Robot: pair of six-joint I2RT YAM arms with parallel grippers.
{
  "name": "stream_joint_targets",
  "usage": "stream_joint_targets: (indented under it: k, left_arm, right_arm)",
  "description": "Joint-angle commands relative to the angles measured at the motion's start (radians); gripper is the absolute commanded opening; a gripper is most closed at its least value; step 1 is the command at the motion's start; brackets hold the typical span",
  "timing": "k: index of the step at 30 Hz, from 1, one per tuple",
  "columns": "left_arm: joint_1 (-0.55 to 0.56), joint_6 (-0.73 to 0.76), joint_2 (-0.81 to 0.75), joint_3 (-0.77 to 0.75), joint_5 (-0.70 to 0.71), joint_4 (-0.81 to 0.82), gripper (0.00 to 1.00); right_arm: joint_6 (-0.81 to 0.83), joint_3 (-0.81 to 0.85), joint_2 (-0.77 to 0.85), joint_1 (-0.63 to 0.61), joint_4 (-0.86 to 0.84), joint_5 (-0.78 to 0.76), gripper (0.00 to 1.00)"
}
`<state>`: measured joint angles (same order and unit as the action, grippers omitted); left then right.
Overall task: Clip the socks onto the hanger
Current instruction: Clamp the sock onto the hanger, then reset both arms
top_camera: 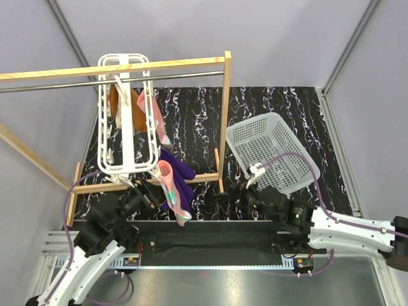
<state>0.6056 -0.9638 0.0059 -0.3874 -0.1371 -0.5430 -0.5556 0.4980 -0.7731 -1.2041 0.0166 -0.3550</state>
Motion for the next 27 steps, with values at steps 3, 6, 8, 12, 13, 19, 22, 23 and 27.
stream_joint_targets:
  k: [3,6,8,12,13,19,22,23,27]
  left_arm:
    - [-0.001,0.037,-0.165,0.129,-0.203,0.432,0.99]
    - [-0.001,-0.016,-0.162,0.252,-0.258,0.645,0.99]
    - [0.000,-0.114,-0.161,0.345,-0.303,0.893,0.99]
    - [0.000,-0.286,-0.156,0.567,-0.314,1.286,0.99]
    - [0.000,-0.288,-0.158,0.581,-0.323,1.284,0.99]
    - [0.002,-0.271,-0.158,0.581,-0.384,1.246,0.99]
    - [0.000,-0.271,-0.133,0.581,-0.406,1.252,0.99]
    - [0.002,-0.274,-0.129,0.582,-0.404,1.255,0.99]
    - [0.000,-0.277,-0.127,0.582,-0.397,1.255,0.99]
  right_arm:
    - [0.095,-0.347,0.168,-0.005,-0.688,0.045,1.00]
    - [0.111,-0.424,0.224,-0.005,-0.765,0.073,1.00]
    - [0.109,-0.443,0.248,-0.003,-0.727,0.073,1.00]
    - [0.014,-0.533,0.340,-0.003,-0.699,0.002,1.00]
    - [-0.009,-0.538,0.359,-0.003,-0.604,-0.054,1.00]
    - [-0.023,-0.529,0.399,-0.003,-0.478,-0.090,0.99]
    - [-0.044,-0.527,0.357,-0.005,-0.478,-0.125,1.00]
    - [-0.062,-0.527,0.347,-0.005,-0.478,-0.133,1.00]
    - [-0.110,-0.527,0.285,-0.005,-0.484,-0.173,1.00]
